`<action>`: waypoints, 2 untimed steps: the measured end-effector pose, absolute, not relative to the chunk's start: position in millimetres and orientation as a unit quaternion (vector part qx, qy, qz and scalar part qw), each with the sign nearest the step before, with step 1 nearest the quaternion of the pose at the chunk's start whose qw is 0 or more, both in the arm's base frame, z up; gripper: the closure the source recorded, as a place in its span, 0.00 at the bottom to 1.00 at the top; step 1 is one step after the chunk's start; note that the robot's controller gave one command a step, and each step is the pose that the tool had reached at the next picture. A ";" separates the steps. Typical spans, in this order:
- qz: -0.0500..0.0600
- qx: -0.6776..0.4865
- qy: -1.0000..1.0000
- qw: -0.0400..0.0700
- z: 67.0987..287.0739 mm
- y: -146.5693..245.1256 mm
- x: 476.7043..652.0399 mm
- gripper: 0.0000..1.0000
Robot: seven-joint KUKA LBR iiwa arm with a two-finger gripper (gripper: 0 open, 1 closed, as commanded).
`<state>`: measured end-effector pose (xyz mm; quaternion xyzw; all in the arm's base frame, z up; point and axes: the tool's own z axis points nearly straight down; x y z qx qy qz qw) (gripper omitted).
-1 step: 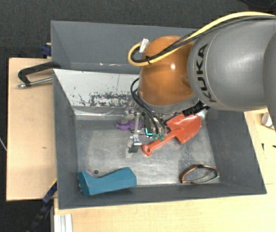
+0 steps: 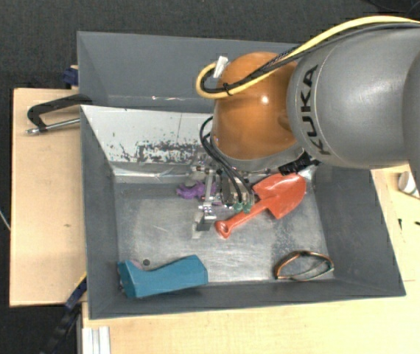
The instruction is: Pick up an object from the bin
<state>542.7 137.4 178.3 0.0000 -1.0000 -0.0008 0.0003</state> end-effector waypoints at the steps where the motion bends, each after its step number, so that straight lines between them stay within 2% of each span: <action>1: -0.001 0.047 -0.999 -0.002 122.5 96.8 550.2 0.00; 2: -0.001 0.042 -0.999 0.000 124.3 70.9 568.1 0.00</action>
Offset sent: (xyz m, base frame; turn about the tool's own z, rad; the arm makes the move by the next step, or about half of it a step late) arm 0.0398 -0.0799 -0.0222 -0.0531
